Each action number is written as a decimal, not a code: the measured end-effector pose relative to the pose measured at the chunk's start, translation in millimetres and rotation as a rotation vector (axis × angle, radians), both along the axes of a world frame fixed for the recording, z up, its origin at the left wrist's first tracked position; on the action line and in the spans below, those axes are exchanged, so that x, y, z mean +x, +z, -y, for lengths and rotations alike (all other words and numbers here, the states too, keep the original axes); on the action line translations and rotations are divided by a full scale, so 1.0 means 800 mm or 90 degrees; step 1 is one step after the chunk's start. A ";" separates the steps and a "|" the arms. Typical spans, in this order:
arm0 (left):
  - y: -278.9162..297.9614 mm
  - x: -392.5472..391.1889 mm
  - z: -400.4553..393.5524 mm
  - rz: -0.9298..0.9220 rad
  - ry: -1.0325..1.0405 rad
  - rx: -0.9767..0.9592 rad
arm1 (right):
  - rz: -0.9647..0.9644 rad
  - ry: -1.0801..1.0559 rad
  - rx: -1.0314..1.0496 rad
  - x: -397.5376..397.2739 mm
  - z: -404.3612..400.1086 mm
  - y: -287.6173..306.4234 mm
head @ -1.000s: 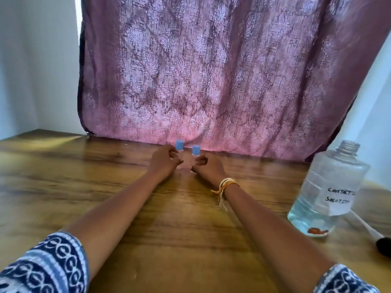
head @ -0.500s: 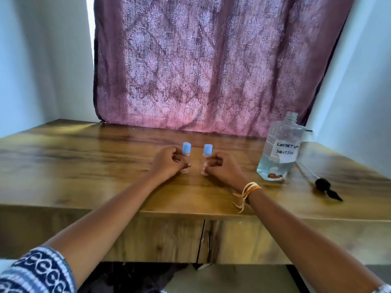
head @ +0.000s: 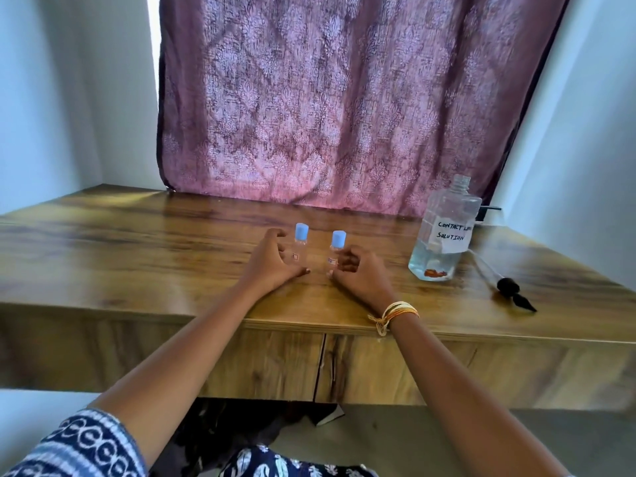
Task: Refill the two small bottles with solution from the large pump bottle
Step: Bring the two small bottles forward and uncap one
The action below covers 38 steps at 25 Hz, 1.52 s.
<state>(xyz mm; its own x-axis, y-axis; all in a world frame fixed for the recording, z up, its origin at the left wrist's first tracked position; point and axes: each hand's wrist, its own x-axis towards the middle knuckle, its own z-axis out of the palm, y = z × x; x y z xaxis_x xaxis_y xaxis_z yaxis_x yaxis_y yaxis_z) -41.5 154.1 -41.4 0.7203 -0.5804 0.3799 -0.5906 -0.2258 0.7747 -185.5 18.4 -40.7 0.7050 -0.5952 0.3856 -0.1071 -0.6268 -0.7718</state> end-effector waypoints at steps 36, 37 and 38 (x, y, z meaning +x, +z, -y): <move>0.007 -0.077 0.043 -0.039 -0.172 -0.094 | 0.109 -0.134 0.005 -0.009 -0.014 0.042; 0.007 -0.077 0.043 -0.043 -0.176 -0.095 | 0.111 -0.134 0.007 -0.007 -0.014 0.043; 0.008 -0.079 0.042 -0.048 -0.179 -0.098 | 0.111 -0.130 0.008 -0.005 -0.014 0.044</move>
